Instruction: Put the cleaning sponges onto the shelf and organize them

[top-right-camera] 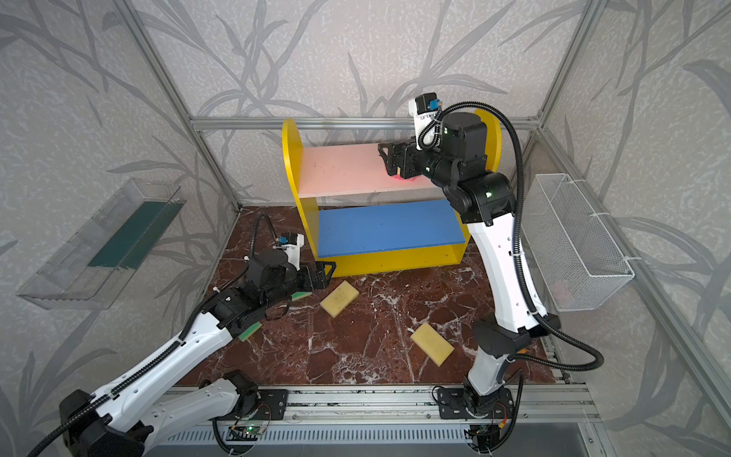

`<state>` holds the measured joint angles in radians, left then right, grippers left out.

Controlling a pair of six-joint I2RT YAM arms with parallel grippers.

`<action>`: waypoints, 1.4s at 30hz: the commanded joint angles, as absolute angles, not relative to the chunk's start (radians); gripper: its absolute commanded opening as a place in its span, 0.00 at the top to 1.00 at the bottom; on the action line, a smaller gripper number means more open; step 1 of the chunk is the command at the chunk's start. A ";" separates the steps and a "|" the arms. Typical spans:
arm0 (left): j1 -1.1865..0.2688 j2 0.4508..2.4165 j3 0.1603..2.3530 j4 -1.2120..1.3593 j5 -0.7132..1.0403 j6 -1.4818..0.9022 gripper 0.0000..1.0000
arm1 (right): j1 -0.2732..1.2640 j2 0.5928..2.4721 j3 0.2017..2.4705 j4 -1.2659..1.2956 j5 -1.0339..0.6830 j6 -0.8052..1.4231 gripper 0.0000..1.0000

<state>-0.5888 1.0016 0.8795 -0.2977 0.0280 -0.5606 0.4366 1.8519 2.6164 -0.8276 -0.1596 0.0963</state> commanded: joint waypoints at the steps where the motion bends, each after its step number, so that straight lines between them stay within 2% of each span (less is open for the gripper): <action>1: -0.586 0.980 0.861 -0.289 0.018 -0.569 0.03 | 0.483 1.970 2.752 -1.005 -0.064 -0.033 0.11; 5: -0.586 0.979 0.856 -0.295 0.016 -0.569 0.03 | 0.515 1.980 2.688 -0.960 0.026 -0.093 0.10; 16: -0.585 0.979 0.840 -0.287 0.015 -0.568 0.03 | 0.569 2.050 2.701 -0.963 0.267 -0.176 0.10; 24: -0.584 0.979 0.844 -0.291 0.008 -0.560 0.03 | 0.585 2.059 2.745 -0.931 0.279 -0.171 0.10; 31: -0.584 0.980 0.841 -0.288 0.000 -0.554 0.03 | 0.605 2.001 2.714 -0.921 0.273 -0.144 0.16; 36: -0.583 0.990 0.852 -0.287 0.009 -0.555 0.03 | 0.608 1.981 2.688 -0.876 0.300 -0.165 0.11; 42: -0.584 0.994 0.854 -0.285 0.011 -0.558 0.03 | 0.605 2.032 2.747 -0.860 0.368 -0.193 0.10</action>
